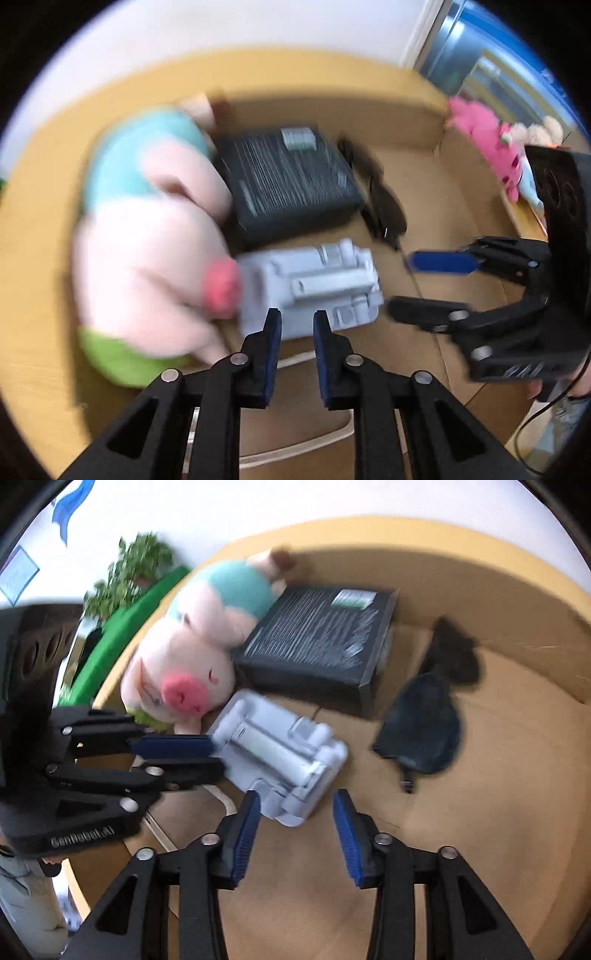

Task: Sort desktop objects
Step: 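Open both grippers to release the phone stand and withdraw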

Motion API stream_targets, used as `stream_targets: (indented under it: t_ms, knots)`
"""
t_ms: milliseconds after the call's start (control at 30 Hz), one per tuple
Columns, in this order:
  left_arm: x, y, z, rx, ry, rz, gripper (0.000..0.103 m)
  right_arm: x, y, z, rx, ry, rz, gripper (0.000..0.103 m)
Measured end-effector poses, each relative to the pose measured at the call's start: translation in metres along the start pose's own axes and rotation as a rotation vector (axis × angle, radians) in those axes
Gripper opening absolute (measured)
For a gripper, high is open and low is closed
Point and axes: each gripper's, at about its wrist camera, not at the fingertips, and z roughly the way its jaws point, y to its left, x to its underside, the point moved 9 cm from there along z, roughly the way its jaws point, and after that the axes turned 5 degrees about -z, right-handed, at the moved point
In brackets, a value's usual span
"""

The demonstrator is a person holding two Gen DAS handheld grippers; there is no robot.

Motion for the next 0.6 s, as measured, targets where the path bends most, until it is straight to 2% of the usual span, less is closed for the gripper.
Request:
stream_targets:
  t_ms: [33, 67, 100, 133, 167, 200, 267, 333, 400, 600]
  knots:
    - [-0.001, 0.001, -0.018, -0.015, -0.062, 0.004, 0.019, -0.001, -0.004, -0.013, 0.025, -0.034, 0.011, 0.074]
    - [-0.001, 0.003, -0.039, -0.028, -0.136, 0.006, 0.022, -0.001, -0.008, -0.030, 0.064, -0.078, 0.019, 0.082]
    - [0.001, 0.004, -0.058, -0.042, -0.197, 0.004, 0.034, 0.000, -0.008, -0.045, 0.103, -0.119, 0.019, 0.094]
    - [0.006, 0.006, -0.084, -0.064, -0.287, -0.004, 0.053, 0.005, -0.005, -0.066, 0.149, -0.172, 0.010, 0.103]
    - [0.010, 0.007, -0.102, -0.080, -0.357, -0.013, 0.064, 0.009, -0.001, -0.079, 0.175, -0.203, 0.001, 0.103]
    - [0.018, 0.008, -0.123, -0.100, -0.436, -0.022, 0.079, 0.017, 0.003, -0.093, 0.203, -0.236, -0.007, 0.103]
    - [0.034, 0.008, -0.151, -0.135, -0.553, -0.017, 0.081, 0.033, 0.013, -0.117, 0.264, -0.315, -0.042, 0.103]
    - [0.050, 0.007, -0.162, -0.180, -0.598, 0.000, 0.081, 0.051, 0.022, -0.128, 0.325, -0.383, -0.064, 0.103]
    - [0.065, 0.009, -0.159, -0.224, -0.614, -0.016, 0.081, 0.067, 0.032, -0.125, 0.376, -0.424, -0.087, 0.103]
    - [0.092, 0.013, -0.109, -0.248, -0.634, -0.115, 0.081, 0.092, 0.022, -0.105, 0.450, -0.513, -0.022, 0.103]
